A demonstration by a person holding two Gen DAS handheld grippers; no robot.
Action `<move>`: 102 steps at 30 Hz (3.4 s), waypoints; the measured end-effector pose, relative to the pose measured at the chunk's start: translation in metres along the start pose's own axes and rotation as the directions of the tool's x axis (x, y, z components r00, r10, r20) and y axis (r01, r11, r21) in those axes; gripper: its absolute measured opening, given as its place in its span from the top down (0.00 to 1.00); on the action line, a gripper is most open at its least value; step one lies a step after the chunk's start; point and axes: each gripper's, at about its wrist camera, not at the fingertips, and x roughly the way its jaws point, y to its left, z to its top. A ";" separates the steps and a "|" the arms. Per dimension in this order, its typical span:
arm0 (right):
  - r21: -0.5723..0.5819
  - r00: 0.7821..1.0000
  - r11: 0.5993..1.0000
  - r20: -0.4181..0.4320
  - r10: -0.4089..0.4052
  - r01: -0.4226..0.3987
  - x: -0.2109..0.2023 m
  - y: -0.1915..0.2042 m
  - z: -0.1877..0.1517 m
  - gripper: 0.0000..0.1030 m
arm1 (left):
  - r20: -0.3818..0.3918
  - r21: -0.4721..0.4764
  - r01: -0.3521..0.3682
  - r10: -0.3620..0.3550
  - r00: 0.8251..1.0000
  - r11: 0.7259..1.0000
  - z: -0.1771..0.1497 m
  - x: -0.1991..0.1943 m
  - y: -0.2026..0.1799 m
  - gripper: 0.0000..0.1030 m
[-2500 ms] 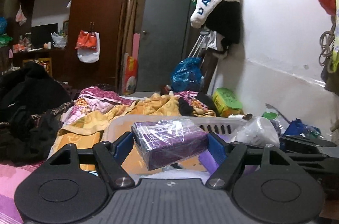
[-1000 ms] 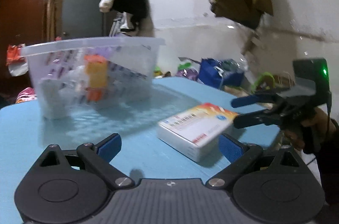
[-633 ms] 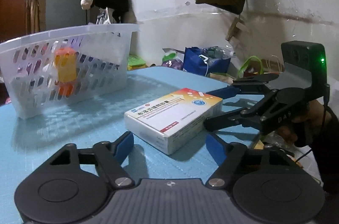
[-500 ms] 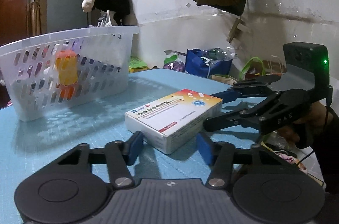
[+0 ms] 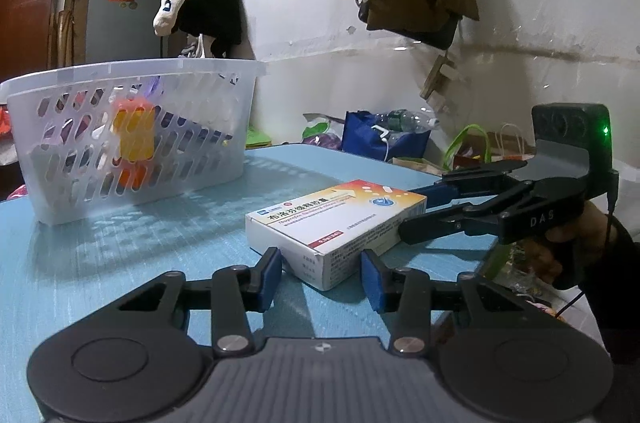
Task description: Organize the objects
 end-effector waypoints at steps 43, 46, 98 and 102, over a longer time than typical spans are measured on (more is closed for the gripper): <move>-0.150 0.986 0.989 0.164 0.009 0.016 0.063 0.013 0.194 0.53 | 0.226 0.123 -0.175 0.144 0.963 0.977 0.178 -0.056 0.083 0.55; -0.139 0.992 0.990 0.122 0.009 0.008 0.089 0.006 0.193 0.53 | 0.194 0.087 -0.193 0.173 0.966 0.977 0.178 -0.042 0.106 0.55; 0.159 0.938 0.924 -0.063 -0.342 0.348 -0.052 0.081 0.116 0.00 | 0.129 -0.274 -0.362 0.408 0.904 0.891 0.104 -0.130 0.017 0.00; 0.167 0.929 0.915 -0.028 -0.369 0.368 -0.071 0.097 0.097 0.00 | 0.146 -0.253 -0.389 0.433 0.890 0.886 0.099 -0.150 -0.010 0.00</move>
